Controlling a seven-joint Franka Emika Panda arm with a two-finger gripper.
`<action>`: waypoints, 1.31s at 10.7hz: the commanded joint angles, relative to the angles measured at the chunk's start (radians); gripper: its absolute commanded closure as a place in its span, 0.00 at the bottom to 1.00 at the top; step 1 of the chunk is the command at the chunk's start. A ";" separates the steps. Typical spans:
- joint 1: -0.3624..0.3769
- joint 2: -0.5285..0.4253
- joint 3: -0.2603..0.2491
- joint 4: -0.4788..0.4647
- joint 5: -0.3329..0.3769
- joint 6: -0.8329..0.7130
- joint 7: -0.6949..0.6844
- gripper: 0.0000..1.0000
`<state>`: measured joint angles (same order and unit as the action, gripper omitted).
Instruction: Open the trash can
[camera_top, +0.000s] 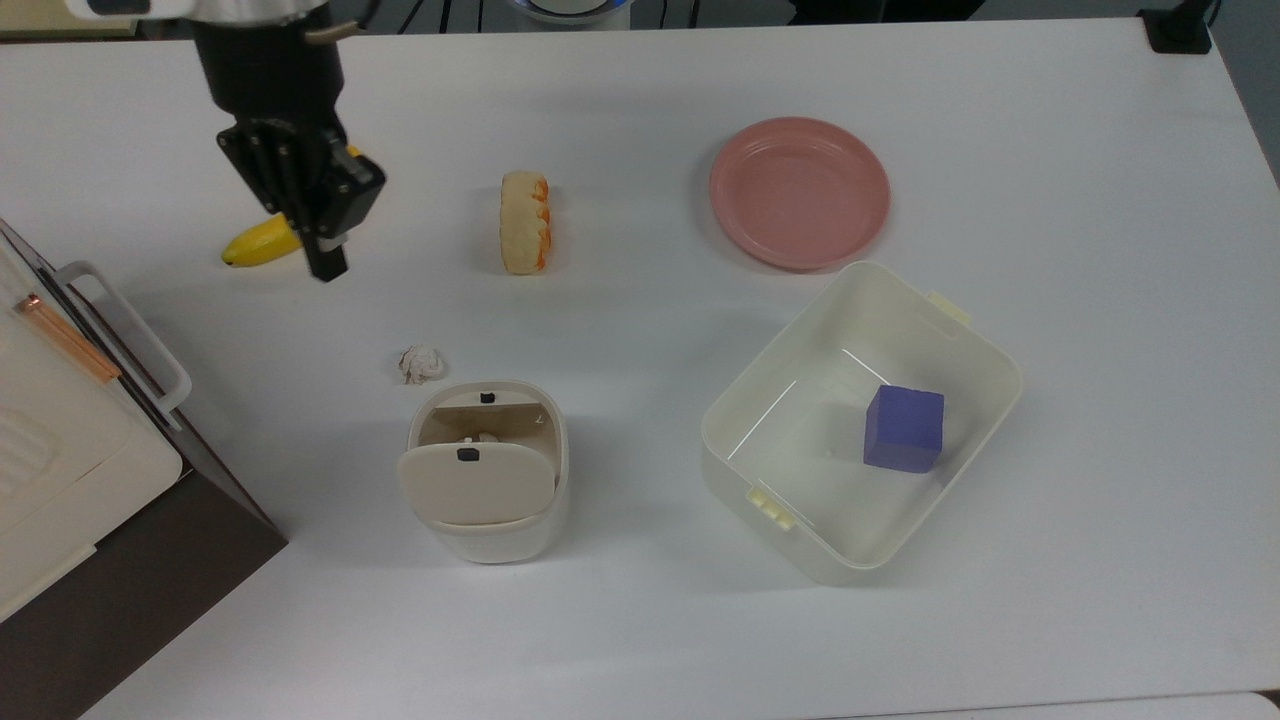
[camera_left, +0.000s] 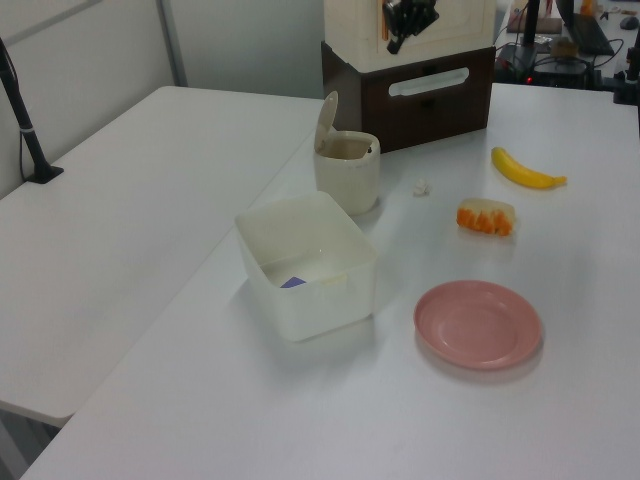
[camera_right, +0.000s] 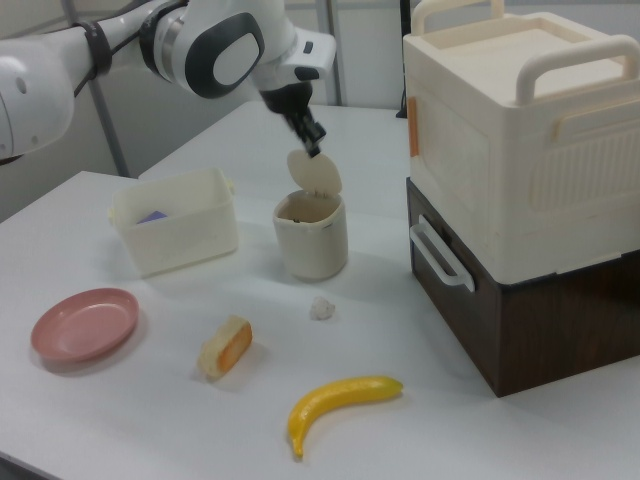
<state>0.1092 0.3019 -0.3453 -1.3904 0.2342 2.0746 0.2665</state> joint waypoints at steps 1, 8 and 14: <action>0.030 -0.085 0.003 -0.036 -0.002 -0.363 -0.341 0.99; 0.076 -0.188 0.063 -0.125 -0.150 -0.425 -0.201 0.87; 0.076 -0.227 0.072 -0.144 -0.220 -0.426 -0.173 0.00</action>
<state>0.1731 0.1319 -0.2742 -1.4832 0.0389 1.6427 0.0629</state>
